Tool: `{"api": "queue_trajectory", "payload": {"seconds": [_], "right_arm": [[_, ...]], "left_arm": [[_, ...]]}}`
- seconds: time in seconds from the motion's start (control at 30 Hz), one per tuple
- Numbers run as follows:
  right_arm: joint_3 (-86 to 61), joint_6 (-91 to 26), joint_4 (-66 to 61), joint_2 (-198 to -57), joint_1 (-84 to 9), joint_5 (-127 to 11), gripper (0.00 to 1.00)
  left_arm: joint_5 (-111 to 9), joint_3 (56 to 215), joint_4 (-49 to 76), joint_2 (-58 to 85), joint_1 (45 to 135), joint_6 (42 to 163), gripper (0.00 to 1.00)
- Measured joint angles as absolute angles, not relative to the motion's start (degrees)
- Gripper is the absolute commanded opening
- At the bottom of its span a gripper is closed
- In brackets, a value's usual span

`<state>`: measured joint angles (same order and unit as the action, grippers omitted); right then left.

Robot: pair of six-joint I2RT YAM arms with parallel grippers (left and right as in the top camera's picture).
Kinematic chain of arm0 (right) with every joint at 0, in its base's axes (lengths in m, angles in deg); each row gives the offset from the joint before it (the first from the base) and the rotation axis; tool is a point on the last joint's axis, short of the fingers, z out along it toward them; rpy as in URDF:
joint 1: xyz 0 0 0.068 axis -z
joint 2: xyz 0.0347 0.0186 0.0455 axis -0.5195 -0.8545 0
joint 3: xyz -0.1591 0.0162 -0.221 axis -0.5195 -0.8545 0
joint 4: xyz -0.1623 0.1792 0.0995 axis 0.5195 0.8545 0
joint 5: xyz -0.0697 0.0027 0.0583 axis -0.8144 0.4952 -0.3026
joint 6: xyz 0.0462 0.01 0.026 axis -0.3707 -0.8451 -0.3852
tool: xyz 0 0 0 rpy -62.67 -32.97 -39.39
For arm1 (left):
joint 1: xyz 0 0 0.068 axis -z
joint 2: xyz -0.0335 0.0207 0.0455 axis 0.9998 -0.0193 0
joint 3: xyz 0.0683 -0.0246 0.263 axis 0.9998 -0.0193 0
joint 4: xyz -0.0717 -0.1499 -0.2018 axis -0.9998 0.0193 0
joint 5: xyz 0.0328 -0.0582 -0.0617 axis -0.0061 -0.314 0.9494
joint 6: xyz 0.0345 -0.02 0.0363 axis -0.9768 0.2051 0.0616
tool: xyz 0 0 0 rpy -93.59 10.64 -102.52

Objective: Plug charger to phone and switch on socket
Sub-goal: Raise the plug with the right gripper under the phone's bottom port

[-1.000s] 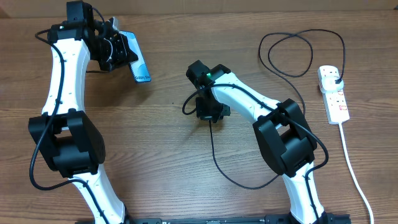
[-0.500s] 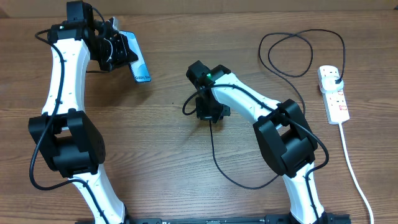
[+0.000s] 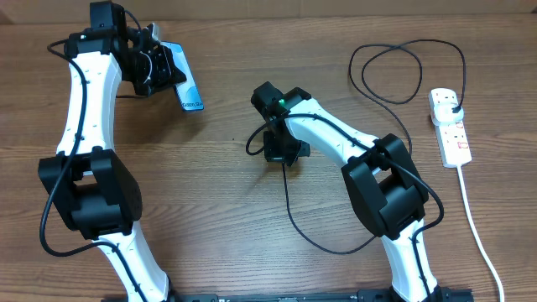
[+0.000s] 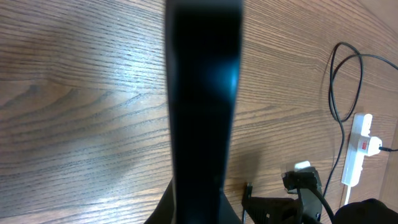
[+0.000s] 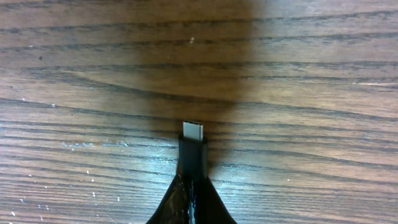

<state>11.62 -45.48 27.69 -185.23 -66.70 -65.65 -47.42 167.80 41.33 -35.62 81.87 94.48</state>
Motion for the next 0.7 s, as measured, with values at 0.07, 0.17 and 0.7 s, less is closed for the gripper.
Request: {"api": "queue_trajectory", "payload": {"seconds": [0.07,0.17,0.7], "right_arm": [[11.62,-45.5,27.71,-185.23,-66.7,-65.54,0.04],[11.75,-44.69,27.69,-185.23,-66.54,-64.78,0.04],[12.73,-28.24,23.8,-170.94,-61.82,-32.58,0.04]], "left_arm": [[-47.31,167.8,41.33,-35.62,81.87,94.48,0.04],[-44.65,167.8,41.07,-35.62,81.74,92.69,0.04],[-2.99,167.8,33.97,-35.62,81.63,74.72,0.04]]}}
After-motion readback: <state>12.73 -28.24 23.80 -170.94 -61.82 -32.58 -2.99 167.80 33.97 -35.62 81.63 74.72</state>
